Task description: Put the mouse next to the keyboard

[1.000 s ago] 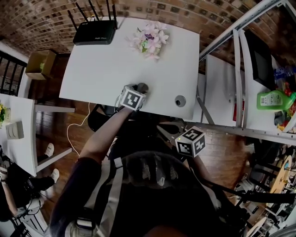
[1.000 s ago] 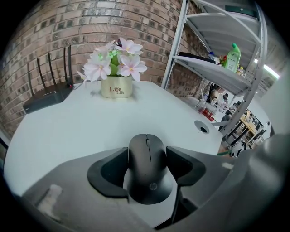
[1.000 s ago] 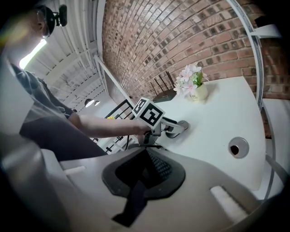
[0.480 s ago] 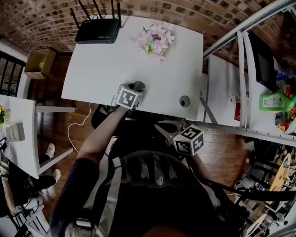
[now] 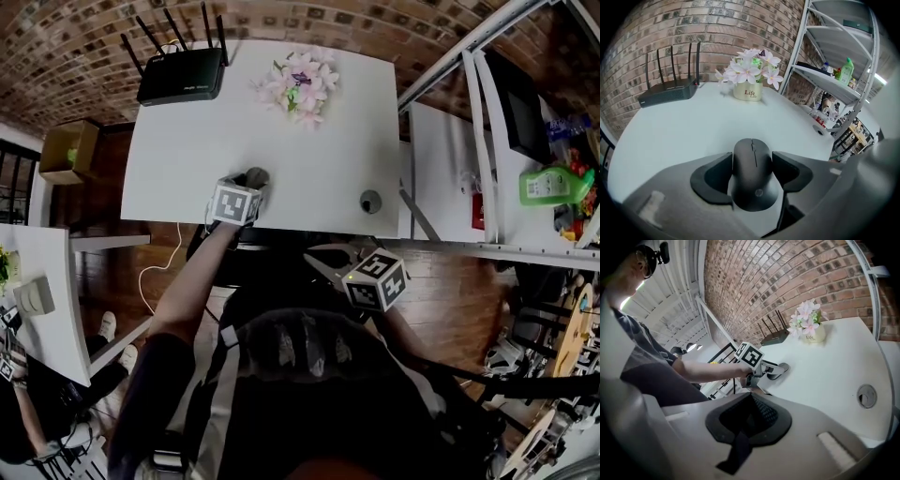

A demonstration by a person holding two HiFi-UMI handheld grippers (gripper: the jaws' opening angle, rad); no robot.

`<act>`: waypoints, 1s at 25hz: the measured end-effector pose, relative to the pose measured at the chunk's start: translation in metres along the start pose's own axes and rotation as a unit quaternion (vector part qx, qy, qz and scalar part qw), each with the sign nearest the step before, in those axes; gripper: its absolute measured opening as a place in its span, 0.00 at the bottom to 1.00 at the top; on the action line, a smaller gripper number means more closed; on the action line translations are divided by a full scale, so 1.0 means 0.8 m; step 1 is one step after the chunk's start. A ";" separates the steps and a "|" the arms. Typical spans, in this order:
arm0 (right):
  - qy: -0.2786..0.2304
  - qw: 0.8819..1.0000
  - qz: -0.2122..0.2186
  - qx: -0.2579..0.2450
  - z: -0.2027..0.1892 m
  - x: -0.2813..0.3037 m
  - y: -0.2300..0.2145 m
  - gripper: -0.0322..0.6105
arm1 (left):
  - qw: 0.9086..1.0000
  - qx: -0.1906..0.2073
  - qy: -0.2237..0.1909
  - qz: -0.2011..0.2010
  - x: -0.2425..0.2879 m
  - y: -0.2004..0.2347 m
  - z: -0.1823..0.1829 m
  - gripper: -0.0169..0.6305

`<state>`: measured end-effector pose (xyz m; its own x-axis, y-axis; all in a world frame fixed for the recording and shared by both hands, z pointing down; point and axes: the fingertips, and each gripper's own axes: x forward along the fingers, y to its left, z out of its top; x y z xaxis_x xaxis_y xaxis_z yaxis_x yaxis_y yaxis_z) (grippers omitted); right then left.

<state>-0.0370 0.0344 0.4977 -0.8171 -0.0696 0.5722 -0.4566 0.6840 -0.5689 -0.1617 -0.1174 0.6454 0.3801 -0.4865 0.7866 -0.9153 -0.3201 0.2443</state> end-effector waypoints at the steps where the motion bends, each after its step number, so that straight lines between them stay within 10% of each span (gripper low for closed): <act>1: 0.000 1.000 0.000 -0.001 0.001 0.002 0.002 0.06 | 1.000 -0.001 0.000 0.002 -0.003 0.006 -0.001 0.45; 25: 0.030 1.000 -0.003 -0.003 0.021 0.071 0.040 0.06 | 1.000 -0.021 -0.015 0.009 -0.051 0.109 -0.022 0.45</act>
<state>-0.1039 0.0399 0.5021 -0.7919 -0.0305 0.6099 -0.4593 0.6879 -0.5620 -0.2593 -0.1115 0.6446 0.3676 -0.5161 0.7736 -0.9262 -0.2779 0.2547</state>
